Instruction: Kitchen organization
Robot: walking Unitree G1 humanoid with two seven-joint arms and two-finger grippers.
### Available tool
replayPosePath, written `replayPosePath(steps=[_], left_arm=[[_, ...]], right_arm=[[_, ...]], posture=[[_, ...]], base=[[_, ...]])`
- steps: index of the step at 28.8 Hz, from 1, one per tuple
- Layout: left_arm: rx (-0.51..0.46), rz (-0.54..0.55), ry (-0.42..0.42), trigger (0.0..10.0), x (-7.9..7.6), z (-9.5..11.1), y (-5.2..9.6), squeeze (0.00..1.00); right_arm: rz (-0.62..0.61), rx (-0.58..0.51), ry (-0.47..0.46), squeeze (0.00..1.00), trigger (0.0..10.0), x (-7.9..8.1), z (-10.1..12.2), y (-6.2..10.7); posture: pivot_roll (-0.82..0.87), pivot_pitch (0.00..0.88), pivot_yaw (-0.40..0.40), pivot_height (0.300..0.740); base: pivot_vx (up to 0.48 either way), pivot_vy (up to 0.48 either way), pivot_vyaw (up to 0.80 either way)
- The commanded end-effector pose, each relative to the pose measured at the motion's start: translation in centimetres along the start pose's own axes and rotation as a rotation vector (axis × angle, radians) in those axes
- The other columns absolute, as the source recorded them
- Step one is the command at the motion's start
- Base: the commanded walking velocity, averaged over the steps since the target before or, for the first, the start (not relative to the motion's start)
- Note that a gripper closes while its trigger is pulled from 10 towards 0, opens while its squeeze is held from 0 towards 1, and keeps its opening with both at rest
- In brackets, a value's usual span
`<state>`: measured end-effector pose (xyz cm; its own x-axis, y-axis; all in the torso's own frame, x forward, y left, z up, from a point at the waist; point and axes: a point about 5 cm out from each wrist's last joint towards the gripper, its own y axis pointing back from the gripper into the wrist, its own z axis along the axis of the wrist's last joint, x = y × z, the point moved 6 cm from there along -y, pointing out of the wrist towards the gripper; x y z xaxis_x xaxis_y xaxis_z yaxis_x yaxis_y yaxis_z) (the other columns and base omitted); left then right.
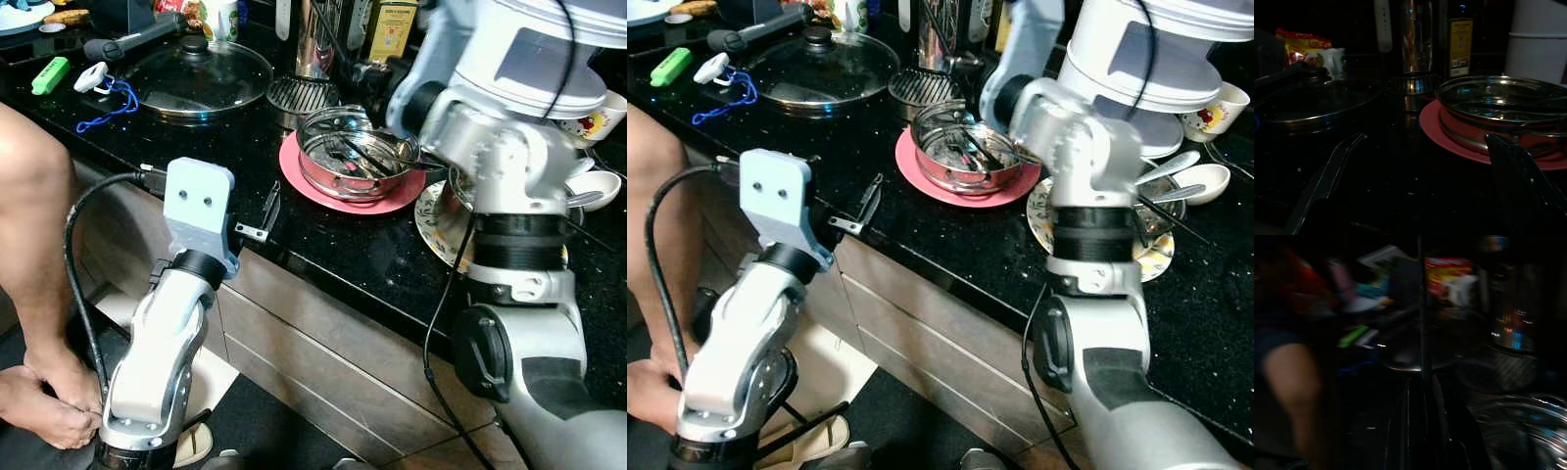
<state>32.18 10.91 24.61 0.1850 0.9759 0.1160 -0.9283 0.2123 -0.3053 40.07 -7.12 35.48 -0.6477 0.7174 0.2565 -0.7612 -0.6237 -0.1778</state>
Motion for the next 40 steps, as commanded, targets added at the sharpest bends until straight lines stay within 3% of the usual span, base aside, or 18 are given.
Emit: replayPosePath(steps=[1,2,11,12,16,22,30,34,35,38,40], left_arm=[[-0.005,-0.009,0.004,10.0,0.0,0.4,-0.1,0.0],[-0.015,-0.01,0.002,10.0,0.1,0.8,-0.3,0.0],[-0.068,-0.008,-0.019,10.0,1.0,2.7,-1.2,0.0],[-0.085,-0.001,-0.03,10.0,1.5,3.3,-1.4,0.0],[-0.102,0.008,-0.038,10.0,2.1,4.0,-1.8,0.0],[-0.108,0.006,-0.037,10.0,2.1,4.4,-1.9,0.0],[-0.112,-0.001,-0.037,10.0,1.9,4.8,-2.1,0.0],[-0.104,0.036,-0.064,10.0,3.3,5.0,-2.4,0.0],[-0.085,0.088,-0.059,10.0,4.9,4.9,-2.7,0.0],[-0.056,0.141,-0.029,10.0,6.6,4.4,-3.2,0.0],[-0.024,0.183,0.046,10.0,7.8,3.9,-3.7,0.0]], right_arm=[[0.09,-0.052,-0.017,0.0,8.5,1.2,1.1,1.0],[0.134,-0.078,-0.036,0.0,10.0,1.7,1.4,1.4],[0.254,-0.125,-0.084,0.0,10.0,3.5,1.1,2.5],[0.318,-0.142,-0.088,0.0,10.0,4.4,0.9,3.1],[0.401,-0.176,-0.108,0.0,10.0,5.6,1.3,4.0],[0.434,-0.214,-0.14,0.0,10.0,5.9,2.1,4.8],[0.413,-0.234,-0.127,0.0,10.0,5.6,2.6,5.0],[0.356,-0.217,-0.106,0.0,10.0,4.9,2.5,4.7],[0.325,-0.213,-0.111,0.0,10.0,4.4,2.4,4.5],[0.324,-0.213,-0.119,0.0,10.0,4.3,2.5,4.6],[0.332,-0.218,-0.124,0.0,10.0,4.5,2.7,4.7]], posture=[[0.04,0.077,-0.088,0.74],[0.03,0.078,-0.084,0.74],[0.04,0.083,-0.075,0.74],[0.04,0.083,-0.072,0.74],[0.04,0.084,-0.068,0.74],[0.04,0.083,-0.065,0.74],[0.04,0.085,-0.064,0.74],[0.04,0.087,-0.067,0.74],[0.04,0.087,-0.068,0.74],[0.04,0.087,-0.069,0.74],[0.03,0.087,-0.068,0.74]], base=[[0.0,0.0,0.0],[0.0,0.0,0.0],[0.0,0.0,-0.13],[0.0,0.0,-0.76],[0.0,0.0,-0.76],[0.0,0.0,-0.7],[0.0,0.0,0.0],[0.0,0.0,0.0],[0.0,0.0,-0.41],[0.0,0.0,-0.69],[0.0,0.0,-0.61]])
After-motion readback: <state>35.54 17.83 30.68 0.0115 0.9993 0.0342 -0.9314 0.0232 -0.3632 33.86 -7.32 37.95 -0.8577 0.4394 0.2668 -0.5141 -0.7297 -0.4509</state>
